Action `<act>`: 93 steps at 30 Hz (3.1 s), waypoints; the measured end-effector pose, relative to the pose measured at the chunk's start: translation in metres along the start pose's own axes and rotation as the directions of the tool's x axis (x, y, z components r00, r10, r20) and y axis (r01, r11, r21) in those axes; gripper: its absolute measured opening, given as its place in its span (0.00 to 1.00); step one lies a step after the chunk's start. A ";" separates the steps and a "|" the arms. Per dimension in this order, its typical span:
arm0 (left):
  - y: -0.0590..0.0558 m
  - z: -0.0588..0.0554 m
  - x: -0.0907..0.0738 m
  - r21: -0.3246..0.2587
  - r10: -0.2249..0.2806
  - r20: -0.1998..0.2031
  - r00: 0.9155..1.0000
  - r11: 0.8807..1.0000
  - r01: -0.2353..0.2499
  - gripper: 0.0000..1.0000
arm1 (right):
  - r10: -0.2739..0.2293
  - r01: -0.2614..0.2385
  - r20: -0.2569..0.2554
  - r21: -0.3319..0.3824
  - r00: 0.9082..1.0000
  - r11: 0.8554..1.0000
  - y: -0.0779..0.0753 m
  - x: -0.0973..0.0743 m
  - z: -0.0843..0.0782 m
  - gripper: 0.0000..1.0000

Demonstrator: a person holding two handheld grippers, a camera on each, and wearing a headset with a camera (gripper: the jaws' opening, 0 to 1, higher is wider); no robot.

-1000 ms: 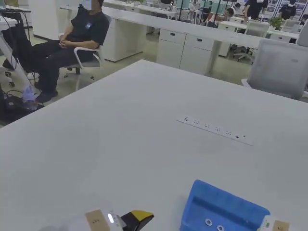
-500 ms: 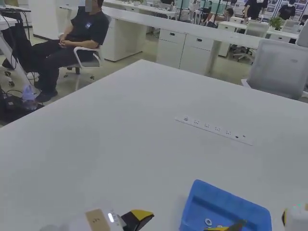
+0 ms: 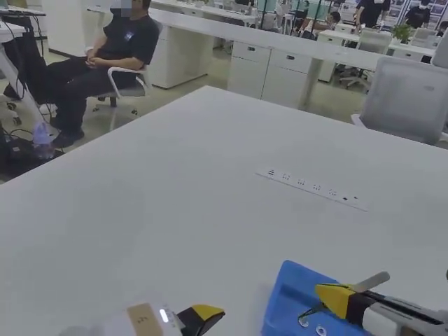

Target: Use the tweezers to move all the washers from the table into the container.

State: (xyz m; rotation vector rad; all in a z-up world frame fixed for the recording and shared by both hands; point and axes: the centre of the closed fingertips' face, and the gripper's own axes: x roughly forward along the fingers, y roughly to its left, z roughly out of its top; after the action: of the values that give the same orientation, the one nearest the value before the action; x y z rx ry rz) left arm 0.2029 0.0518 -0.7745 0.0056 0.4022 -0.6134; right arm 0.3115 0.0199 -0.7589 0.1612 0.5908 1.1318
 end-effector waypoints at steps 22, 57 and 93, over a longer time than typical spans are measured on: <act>-0.004 -0.002 0.001 0.007 -0.015 -0.013 1.000 1.000 0.015 0.67 | -0.066 0.065 -0.131 -0.011 0.989 0.998 -0.042 0.042 -0.020 0.03; 0.018 0.076 -0.026 -0.099 -0.187 0.072 0.980 0.976 0.193 0.42 | -0.020 -0.076 -0.203 -0.457 0.979 0.886 0.005 0.019 -0.008 0.03; -0.093 0.070 0.033 0.313 -0.488 -0.381 0.785 0.731 0.606 0.00 | 0.056 -0.380 -0.519 -0.543 0.853 0.749 0.067 -0.055 -0.087 0.03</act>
State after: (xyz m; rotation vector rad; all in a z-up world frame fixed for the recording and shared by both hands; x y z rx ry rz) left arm 0.2009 -0.0511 -0.7111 0.4066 0.5391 -1.3050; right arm 0.1960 -0.0151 -0.7845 -0.6755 0.5942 1.5724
